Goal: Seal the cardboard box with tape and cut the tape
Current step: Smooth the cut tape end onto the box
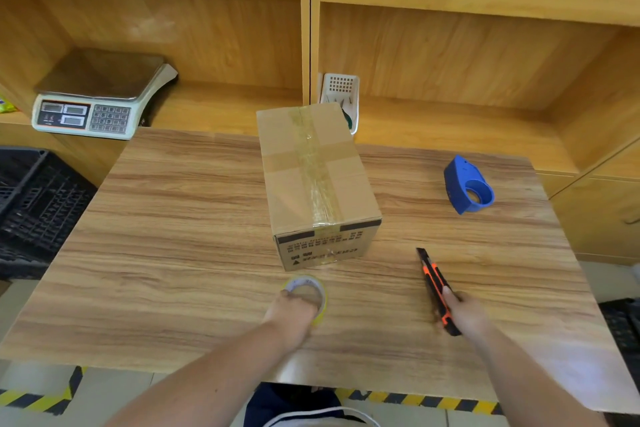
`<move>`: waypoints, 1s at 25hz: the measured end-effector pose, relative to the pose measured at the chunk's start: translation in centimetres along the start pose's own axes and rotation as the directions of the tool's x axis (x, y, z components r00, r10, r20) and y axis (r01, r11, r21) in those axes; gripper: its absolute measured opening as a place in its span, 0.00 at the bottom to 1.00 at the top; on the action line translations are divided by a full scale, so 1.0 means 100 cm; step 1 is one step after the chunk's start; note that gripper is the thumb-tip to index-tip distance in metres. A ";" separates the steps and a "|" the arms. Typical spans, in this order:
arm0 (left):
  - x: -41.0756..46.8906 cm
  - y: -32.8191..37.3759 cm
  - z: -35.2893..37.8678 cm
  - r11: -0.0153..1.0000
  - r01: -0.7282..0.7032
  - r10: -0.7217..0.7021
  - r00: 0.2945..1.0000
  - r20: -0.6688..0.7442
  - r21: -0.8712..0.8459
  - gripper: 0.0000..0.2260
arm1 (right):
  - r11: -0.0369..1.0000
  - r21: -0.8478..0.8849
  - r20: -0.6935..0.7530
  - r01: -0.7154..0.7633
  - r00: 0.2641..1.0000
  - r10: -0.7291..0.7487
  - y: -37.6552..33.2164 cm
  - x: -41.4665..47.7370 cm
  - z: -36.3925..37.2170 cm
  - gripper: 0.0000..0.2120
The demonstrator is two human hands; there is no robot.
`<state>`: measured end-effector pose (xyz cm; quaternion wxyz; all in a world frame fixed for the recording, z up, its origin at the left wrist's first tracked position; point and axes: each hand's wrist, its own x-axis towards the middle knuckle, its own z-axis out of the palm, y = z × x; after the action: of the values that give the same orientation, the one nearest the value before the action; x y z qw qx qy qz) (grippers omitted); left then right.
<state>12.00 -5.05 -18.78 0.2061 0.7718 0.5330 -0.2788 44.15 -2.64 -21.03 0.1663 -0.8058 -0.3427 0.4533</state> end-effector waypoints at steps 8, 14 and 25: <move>-0.002 -0.034 -0.003 0.994 -0.034 0.048 0.990 -0.134 0.104 0.23 | 0.578 -0.802 0.157 0.152 0.987 -0.041 -0.015 0.010 0.047 0.19; -0.030 -0.094 -0.009 0.738 -0.022 -0.312 0.875 -0.370 -0.674 0.14 | 0.727 -0.610 0.076 0.315 0.937 -0.341 -0.123 -0.006 0.027 0.18; -0.014 -0.069 -0.106 0.983 -0.100 -0.014 0.795 -0.606 -0.154 0.38 | -0.071 -0.597 0.503 0.799 0.304 -0.809 -0.199 -0.056 0.066 0.41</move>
<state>7.39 2.87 -9.91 0.0997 0.8106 0.5760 0.0357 28.56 7.24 -9.57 0.0336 -0.4216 -0.9043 0.0576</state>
